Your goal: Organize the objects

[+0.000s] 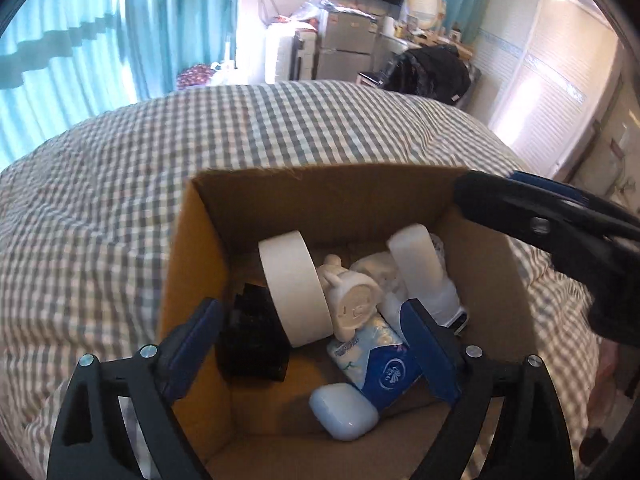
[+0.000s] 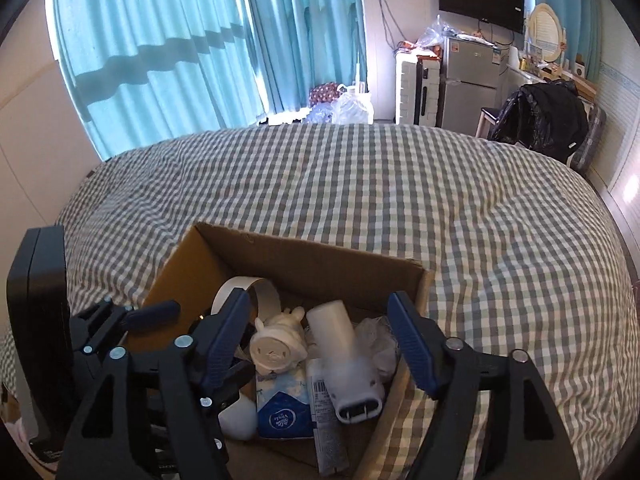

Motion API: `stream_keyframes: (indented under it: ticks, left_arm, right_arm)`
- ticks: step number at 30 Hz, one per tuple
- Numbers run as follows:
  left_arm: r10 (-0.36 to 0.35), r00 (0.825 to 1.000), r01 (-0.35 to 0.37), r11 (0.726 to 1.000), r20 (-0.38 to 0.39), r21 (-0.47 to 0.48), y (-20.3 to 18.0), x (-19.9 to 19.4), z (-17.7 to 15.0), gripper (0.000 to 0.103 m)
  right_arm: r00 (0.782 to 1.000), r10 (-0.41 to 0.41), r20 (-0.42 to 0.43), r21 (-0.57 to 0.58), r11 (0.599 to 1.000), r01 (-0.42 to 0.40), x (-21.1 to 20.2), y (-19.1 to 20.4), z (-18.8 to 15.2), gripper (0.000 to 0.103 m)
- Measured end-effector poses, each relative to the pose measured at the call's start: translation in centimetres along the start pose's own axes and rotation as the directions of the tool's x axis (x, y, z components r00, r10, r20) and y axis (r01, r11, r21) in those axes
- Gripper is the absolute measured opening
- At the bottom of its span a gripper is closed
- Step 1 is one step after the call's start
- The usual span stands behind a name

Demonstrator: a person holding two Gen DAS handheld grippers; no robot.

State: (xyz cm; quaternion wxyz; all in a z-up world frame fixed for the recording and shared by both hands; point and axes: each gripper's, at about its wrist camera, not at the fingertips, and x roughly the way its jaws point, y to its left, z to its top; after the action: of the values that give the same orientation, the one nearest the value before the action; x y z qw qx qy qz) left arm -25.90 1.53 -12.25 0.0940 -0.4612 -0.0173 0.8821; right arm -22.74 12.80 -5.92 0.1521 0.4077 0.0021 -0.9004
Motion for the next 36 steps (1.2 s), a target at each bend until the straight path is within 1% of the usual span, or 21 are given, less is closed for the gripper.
stream_keyframes:
  ticks: [2, 3, 5, 6, 9, 10, 12, 15, 18, 19, 20, 22, 24, 26, 27, 30, 31, 33, 34, 35, 36]
  left_arm:
    - [0.010, 1.000, -0.010, 1.000, 0.020, -0.003, -0.1, -1.8, 0.2, 0.093]
    - [0.014, 0.999, -0.014, 1.000, 0.039, -0.002, -0.3, -2.9, 0.4, 0.093]
    - [0.023, 0.996, -0.024, 1.000, 0.089, 0.005, -0.8, -5.7, 0.7, 0.094]
    - [0.034, 0.992, -0.035, 0.999, 0.118, 0.012, -1.1, -7.3, 0.8, 0.096]
    - [0.070, 0.978, -0.076, 0.997, 0.196, 0.025, -1.9, -11.9, 1.3, 0.098]
    - [0.072, 0.973, -0.080, 0.996, 0.218, 0.026, -2.1, -13.1, 2.0, 0.099]
    - [0.076, 0.960, -0.086, 0.996, 0.271, 0.024, -2.5, -16.2, 2.3, 0.100]
    - [0.096, 0.928, -0.108, 0.994, 0.359, 0.015, -2.7, -20.7, 2.5, 0.101]
    - [0.112, 0.892, -0.123, 0.992, 0.438, -0.002, -2.8, -25.3, 1.6, 0.102]
    - [0.121, 0.877, -0.133, 0.991, 0.465, -0.007, -2.9, -26.7, 1.3, 0.102]
    - [0.128, 0.866, -0.143, 0.990, 0.484, -0.007, -3.1, -27.7, 0.9, 0.102]
    - [0.152, 0.837, -0.170, 0.985, 0.526, -0.013, -3.2, -30.1, 0.2, 0.102]
    - [0.159, 0.815, -0.180, 0.983, 0.557, -0.017, -3.3, -31.9, -0.7, 0.102]
    - [0.160, 0.799, -0.185, 0.983, 0.580, -0.016, -3.4, -33.1, -1.7, 0.102]
    - [0.167, 0.786, -0.193, 0.981, 0.595, -0.021, -3.5, -33.6, -2.3, 0.102]
    - [0.205, 0.729, -0.223, 0.973, 0.654, -0.058, -3.4, -34.7, -4.5, 0.102]
    - [0.208, 0.712, -0.224, 0.973, 0.671, -0.065, -3.4, -34.9, -5.3, 0.103]
    - [0.203, 0.689, -0.214, 0.974, 0.695, -0.073, -3.2, -34.8, -6.8, 0.103]
    - [0.209, 0.675, -0.212, 0.974, 0.707, -0.086, -3.2, -34.6, -7.4, 0.103]
    - [0.211, 0.667, -0.210, 0.973, 0.715, -0.091, -3.1, -34.4, -7.9, 0.103]
    - [0.202, 0.665, -0.205, 0.975, 0.719, -0.085, -3.1, -34.0, -8.4, 0.103]
  right_arm:
    - [1.000, -0.013, 0.025, 0.010, 1.000, 0.013, -2.1, 0.2, 0.2, 0.086]
    - [0.999, -0.024, 0.035, 0.008, 1.000, 0.023, -3.0, 0.4, 0.3, 0.088]
    - [0.996, -0.052, 0.071, -0.007, 0.999, 0.052, -5.6, 0.8, 0.7, 0.091]
    - [0.994, -0.065, 0.093, -0.015, 0.998, 0.067, -7.0, 1.2, 0.8, 0.091]
    - [0.975, -0.090, 0.205, -0.020, 0.995, 0.096, -12.6, 1.8, 1.2, 0.093]
    - [0.967, -0.089, 0.238, -0.019, 0.995, 0.096, -14.4, 2.2, 1.3, 0.094]
    - [0.951, -0.084, 0.297, -0.018, 0.995, 0.094, -17.9, 2.8, 1.3, 0.096]
    - [0.928, -0.096, 0.360, -0.025, 0.993, 0.112, -21.9, 3.9, 1.3, 0.098]
    - [0.904, -0.107, 0.414, -0.032, 0.991, 0.131, -25.4, 5.0, 0.6, 0.099]
    - [0.896, -0.109, 0.430, -0.036, 0.990, 0.138, -26.6, 5.4, 0.3, 0.100]
    - [0.891, -0.111, 0.440, -0.038, 0.989, 0.142, -27.4, 5.6, -0.1, 0.100]
    - [0.882, -0.115, 0.456, -0.047, 0.987, 0.153, -28.9, 6.1, -0.6, 0.100]
    - [0.872, -0.119, 0.475, -0.048, 0.986, 0.160, -30.2, 6.5, -1.3, 0.100]
    - [0.863, -0.113, 0.492, -0.040, 0.988, 0.152, -31.4, 6.7, -2.2, 0.101]
    - [0.860, -0.107, 0.499, -0.039, 0.988, 0.146, -31.7, 6.7, -2.6, 0.101]
    - [0.850, -0.107, 0.516, -0.045, 0.987, 0.151, -31.9, 7.0, -4.3, 0.101]
    - [0.845, -0.111, 0.523, -0.047, 0.986, 0.159, -31.7, 7.2, -4.9, 0.101]
    - [0.825, -0.122, 0.552, -0.037, 0.985, 0.170, -31.4, 7.4, -6.5, 0.101]
    - [0.812, -0.116, 0.572, -0.032, 0.986, 0.163, -31.2, 7.5, -7.4, 0.101]
    - [0.802, -0.101, 0.589, -0.036, 0.988, 0.150, -31.1, 7.5, -8.1, 0.101]
    - [0.793, -0.086, 0.603, -0.042, 0.989, 0.139, -30.8, 7.6, -8.8, 0.101]
